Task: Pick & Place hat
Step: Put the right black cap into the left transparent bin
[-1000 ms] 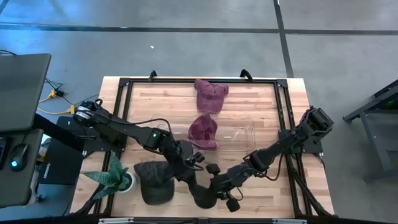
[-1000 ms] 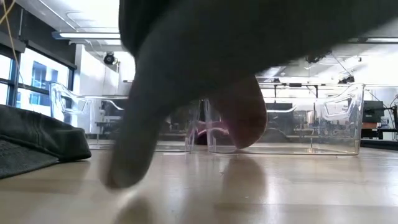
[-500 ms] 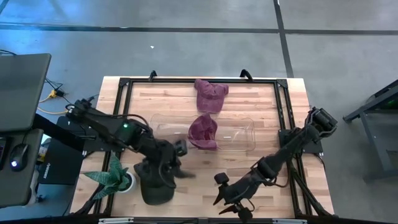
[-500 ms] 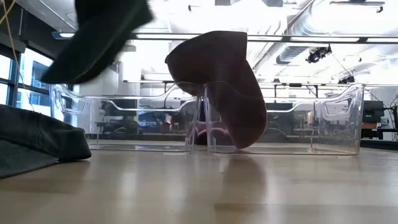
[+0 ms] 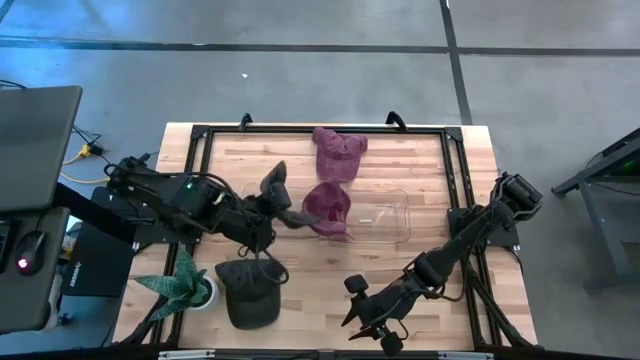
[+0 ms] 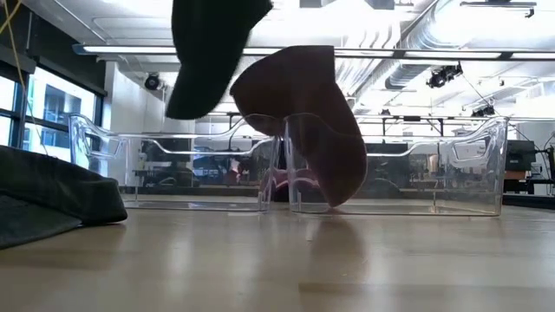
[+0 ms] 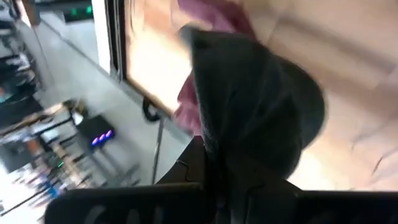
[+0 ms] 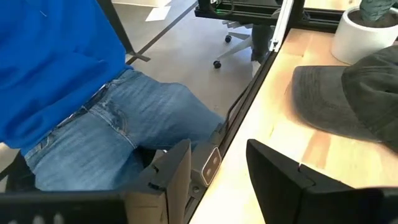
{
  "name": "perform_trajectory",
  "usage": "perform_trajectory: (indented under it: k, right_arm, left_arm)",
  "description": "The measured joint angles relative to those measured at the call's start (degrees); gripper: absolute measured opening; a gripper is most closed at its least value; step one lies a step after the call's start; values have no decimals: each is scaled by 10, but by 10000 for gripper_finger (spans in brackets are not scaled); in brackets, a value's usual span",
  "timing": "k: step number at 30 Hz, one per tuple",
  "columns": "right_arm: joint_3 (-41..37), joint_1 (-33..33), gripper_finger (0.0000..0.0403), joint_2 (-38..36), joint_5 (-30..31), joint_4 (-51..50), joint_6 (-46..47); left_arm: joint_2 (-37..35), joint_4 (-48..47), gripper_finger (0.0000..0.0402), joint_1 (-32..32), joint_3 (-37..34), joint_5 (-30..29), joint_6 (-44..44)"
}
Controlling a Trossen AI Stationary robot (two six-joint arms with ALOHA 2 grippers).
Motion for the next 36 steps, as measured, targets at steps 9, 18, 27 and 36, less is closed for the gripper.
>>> perform_trajectory:
  k: [9, 18, 27, 36]
  right_arm:
    - [0, 0, 153, 0, 19, 0, 1]
    - [0, 0, 145, 0, 19, 2, -10]
    - [0, 0, 145, 0, 19, 9, -50]
    - [0, 0, 145, 0, 19, 13, -52]
  left_arm:
    - [-1, -68, 5, 63, -24, 5, -45]
    - [0, -73, 4, 67, -126, 94, -97]
    - [-6, -88, 6, 21, -137, 209, -228]
    - [-44, -86, 40, 19, -144, 291, -258]
